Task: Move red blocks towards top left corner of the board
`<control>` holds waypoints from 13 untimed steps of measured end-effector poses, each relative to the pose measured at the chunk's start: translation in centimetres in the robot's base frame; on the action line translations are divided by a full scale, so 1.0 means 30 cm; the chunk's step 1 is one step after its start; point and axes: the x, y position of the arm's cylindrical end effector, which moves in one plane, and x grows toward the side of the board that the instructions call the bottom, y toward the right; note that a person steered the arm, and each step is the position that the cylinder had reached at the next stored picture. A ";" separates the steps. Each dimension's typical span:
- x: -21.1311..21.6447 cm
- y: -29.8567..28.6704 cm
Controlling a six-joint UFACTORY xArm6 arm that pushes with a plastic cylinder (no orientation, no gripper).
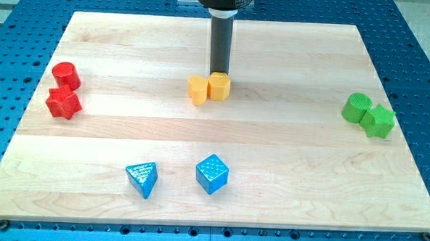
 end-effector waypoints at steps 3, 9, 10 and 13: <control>0.062 0.079; 0.341 -0.818; 0.204 -0.808; 0.130 -0.900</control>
